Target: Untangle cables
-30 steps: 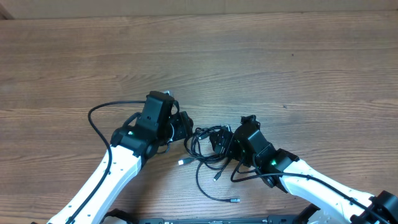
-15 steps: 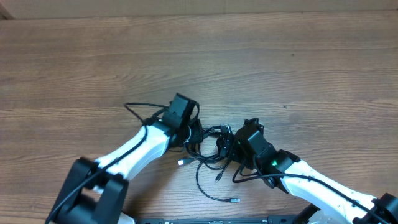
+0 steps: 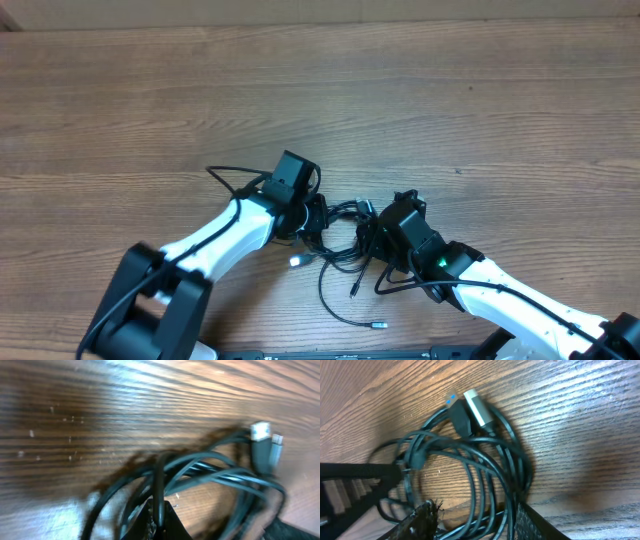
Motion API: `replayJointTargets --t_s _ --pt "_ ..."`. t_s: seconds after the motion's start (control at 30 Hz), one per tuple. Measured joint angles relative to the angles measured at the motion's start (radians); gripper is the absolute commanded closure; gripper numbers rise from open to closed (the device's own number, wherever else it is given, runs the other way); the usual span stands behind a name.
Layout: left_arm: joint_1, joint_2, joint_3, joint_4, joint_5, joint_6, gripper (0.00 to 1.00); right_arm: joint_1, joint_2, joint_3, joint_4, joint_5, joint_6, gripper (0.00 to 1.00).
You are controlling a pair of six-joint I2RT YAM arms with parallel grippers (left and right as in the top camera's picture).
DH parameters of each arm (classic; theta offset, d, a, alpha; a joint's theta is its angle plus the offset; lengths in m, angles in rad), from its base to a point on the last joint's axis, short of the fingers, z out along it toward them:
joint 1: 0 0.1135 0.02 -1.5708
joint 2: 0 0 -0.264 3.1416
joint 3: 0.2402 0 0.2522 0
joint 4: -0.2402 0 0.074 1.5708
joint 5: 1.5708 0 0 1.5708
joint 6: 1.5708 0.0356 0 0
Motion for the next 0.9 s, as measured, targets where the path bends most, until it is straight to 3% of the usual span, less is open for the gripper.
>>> replayJointTargets --t_s 0.27,0.47,0.57,0.67,0.9 --pt "0.013 -0.117 0.0 -0.098 -0.02 0.119 0.96 0.0 -0.008 0.0 0.044 -0.053 -0.001 0.64" --pt "0.013 -0.115 -0.002 -0.154 -0.082 0.052 0.96 0.0 -0.01 0.0 0.141 -0.18 -0.001 0.67" --pt "0.011 -0.11 -0.005 -0.153 -0.094 -0.015 0.95 0.0 -0.01 0.0 0.19 -0.234 0.014 0.61" --pt "0.005 -0.093 -0.008 -0.15 -0.112 -0.073 0.96 0.0 -0.01 0.0 0.198 -0.264 0.095 0.71" --pt "0.0 -0.049 -0.019 -0.147 -0.142 -0.175 0.95 0.0 0.005 0.0 0.189 -0.28 0.42 0.71"
